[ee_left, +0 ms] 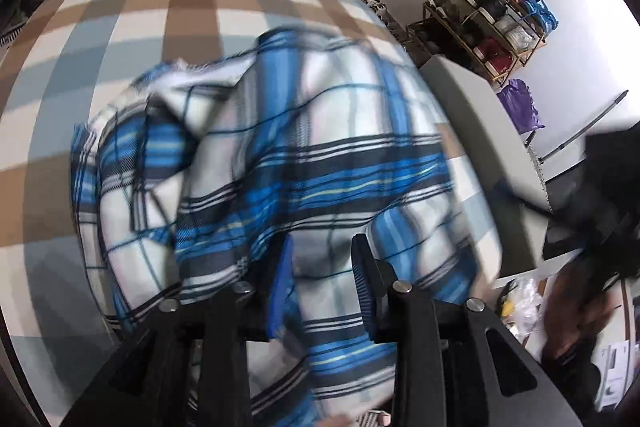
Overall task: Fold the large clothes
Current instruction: 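Grasp the folded blanket bundle with both grippers and lift it off the bed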
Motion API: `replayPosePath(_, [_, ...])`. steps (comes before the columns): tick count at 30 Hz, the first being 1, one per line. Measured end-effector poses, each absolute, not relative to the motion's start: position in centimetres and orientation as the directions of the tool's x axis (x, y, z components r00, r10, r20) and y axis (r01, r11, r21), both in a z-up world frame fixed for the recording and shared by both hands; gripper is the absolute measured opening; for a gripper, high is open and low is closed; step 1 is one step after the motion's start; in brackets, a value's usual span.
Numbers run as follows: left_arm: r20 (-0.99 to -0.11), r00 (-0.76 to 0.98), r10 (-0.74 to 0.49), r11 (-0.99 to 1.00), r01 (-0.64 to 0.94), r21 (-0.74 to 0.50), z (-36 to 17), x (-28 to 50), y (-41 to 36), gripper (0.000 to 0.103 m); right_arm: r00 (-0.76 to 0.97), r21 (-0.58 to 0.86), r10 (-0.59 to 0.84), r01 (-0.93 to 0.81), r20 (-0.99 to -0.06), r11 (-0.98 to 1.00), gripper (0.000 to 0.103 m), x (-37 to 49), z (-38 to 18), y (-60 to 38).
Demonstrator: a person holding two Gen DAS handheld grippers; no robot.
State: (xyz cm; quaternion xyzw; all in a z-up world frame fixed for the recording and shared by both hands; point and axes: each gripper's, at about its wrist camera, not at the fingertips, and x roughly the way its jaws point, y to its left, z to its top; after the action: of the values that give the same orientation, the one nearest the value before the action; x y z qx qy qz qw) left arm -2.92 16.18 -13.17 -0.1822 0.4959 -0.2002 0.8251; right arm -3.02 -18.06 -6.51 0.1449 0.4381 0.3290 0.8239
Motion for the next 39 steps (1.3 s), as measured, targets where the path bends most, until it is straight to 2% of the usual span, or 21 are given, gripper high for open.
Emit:
replayPosePath(5, [-0.707, 0.483, -0.517, 0.848, 0.178, -0.499, -13.5, -4.6, 17.3, 0.014, 0.338, 0.238, 0.459, -0.528, -0.822, 0.815, 0.103, 1.3, -4.9, -8.3])
replayPosePath(7, [-0.716, 0.485, -0.501, 0.861, 0.193, -0.471, -13.6, -5.4, 17.4, 0.014, 0.316, 0.121, 0.341, -0.551, -0.885, 0.826, 0.098, 3.0, -6.0, -4.4])
replayPosePath(9, [-0.722, 0.473, -0.505, 0.860, 0.207, -0.466, -13.9, -5.6, 17.6, 0.014, 0.307, -0.031, 0.174, -0.562, -0.936, 0.827, 0.086, 4.6, -8.3, -0.4])
replayPosePath(12, [-0.726, 0.459, -0.513, 0.855, 0.192, -0.482, -14.4, -5.1, 18.3, 0.014, 0.276, -0.106, 0.057, -0.541, -0.959, 0.834, 0.083, 6.2, -11.5, 1.3])
replayPosePath(14, [-0.728, 0.458, -0.511, 0.856, 0.191, -0.481, -14.3, -5.3, 18.7, 0.014, 0.226, -0.068, 0.052, -0.494, -0.973, 0.867, 0.082, 7.8, -12.9, 1.5])
replayPosePath(16, [-0.729, 0.448, -0.517, 0.853, 0.203, -0.480, -14.2, -5.0, 19.0, 0.014, 0.178, 0.022, 0.108, -0.426, -0.978, 0.905, 0.083, 9.5, -13.5, 0.5])
replayPosePath(18, [-0.723, 0.438, -0.535, 0.840, 0.188, -0.508, -14.1, -4.8, 19.4, 0.015, 0.151, 0.141, 0.207, -0.359, -0.967, 0.923, 0.083, 10.2, -13.2, -1.3])
replayPosePath(21, [-0.688, 0.469, -0.554, 0.816, 0.144, -0.559, -13.0, -5.3, 21.5, 0.015, 0.196, 0.303, 0.392, -0.370, -0.899, 0.878, 0.083, 8.9, -10.1, -5.3])
replayPosePath(22, [-0.667, 0.483, -0.568, 0.802, 0.141, -0.580, -12.7, -5.5, 22.2, 0.016, 0.210, 0.329, 0.429, -0.384, -0.879, 0.863, 0.087, 8.2, -9.2, -6.7])
replayPosePath(23, [-0.628, 0.506, -0.590, 0.775, 0.140, -0.616, -12.0, -5.7, 23.3, 0.020, 0.229, 0.338, 0.450, -0.400, -0.863, 0.852, 0.092, 7.3, -8.2, -8.6])
replayPosePath(24, [-0.603, 0.524, -0.602, 0.757, 0.135, -0.639, -11.6, -5.9, 24.2, 0.025, 0.267, 0.331, 0.459, -0.410, -0.847, 0.850, 0.102, 6.2, -7.4, -10.7])
replayPosePath(26, [-0.561, 0.547, -0.621, 0.716, 0.104, -0.690, -11.2, -5.7, 25.9, 0.066, 0.329, 0.294, 0.452, -0.431, -0.829, 0.853, 0.103, 4.2, -6.9, -14.0])
replayPosePath(28, [-0.577, 0.546, -0.607, 0.707, 0.038, -0.707, -11.6, -5.2, 26.7, 0.078, 0.325, 0.277, 0.438, -0.437, -0.838, 0.855, 0.103, 3.1, -7.8, -16.6])
replayPosePath(32, [-0.634, 0.481, -0.606, 0.694, -0.071, -0.717, -13.5, -3.9, 26.1, 0.078, 0.248, 0.345, 0.445, -0.361, -0.860, 0.867, 0.103, 2.3, -11.6, -20.7])
replayPosePath(35, [-0.657, 0.375, -0.654, 0.667, -0.125, -0.735, -15.5, -2.6, 24.8, 0.078, 0.174, 0.475, 0.542, -0.312, -0.823, 0.822, 0.103, 2.4, -13.6, -21.7])
replayPosePath(39, [-0.657, 0.355, -0.665, 0.658, -0.137, -0.741, -15.4, -2.7, 24.2, 0.078, 0.077, 0.599, 0.654, -0.332, -0.753, 0.729, 0.103, 3.0, -14.8, -21.2])
